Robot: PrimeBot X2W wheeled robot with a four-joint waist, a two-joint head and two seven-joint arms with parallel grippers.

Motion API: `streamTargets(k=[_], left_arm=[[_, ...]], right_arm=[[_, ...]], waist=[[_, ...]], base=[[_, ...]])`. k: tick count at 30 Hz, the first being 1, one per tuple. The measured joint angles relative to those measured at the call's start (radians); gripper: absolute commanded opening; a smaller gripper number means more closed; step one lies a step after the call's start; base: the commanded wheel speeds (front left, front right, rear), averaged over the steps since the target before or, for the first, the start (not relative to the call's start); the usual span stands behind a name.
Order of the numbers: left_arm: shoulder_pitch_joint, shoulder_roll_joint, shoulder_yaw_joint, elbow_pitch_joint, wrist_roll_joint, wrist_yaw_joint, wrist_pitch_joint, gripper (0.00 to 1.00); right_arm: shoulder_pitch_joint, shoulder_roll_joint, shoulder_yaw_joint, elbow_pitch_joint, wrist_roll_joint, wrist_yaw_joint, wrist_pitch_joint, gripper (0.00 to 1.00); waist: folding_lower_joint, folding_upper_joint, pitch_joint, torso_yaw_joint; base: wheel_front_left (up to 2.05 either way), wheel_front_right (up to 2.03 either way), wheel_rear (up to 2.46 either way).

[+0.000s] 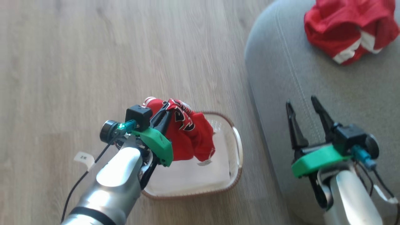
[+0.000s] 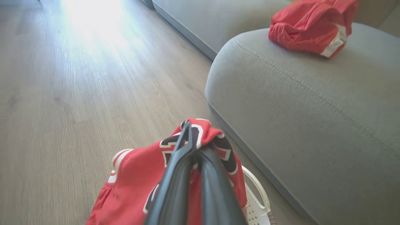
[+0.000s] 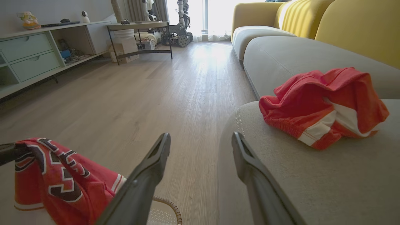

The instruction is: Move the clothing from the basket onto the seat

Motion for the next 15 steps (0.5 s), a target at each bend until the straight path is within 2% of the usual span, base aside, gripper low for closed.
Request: streamTargets(k=[9, 15], left_arm=[[0.058, 0.036, 0.008, -0.14, -0.004, 0.019, 0.014, 0.0], [0.089, 0.077, 0.01, -0.263, -0.021, 0.045, 0.073, 0.0]], right_arm=[[0.104, 0.0, 0.002, 0.049, 0.0, 0.0, 0.0, 1.0], [0.156, 0.0, 0.027, 0.05, 0.005, 0.0, 0.006, 1.0]], waist=[[0.0, 0.0, -0.167, 0.034], [0.0, 0.0, -0.257, 0.051]], base=[[0.0, 0.0, 0.0], [0.0, 0.0, 0.0]])
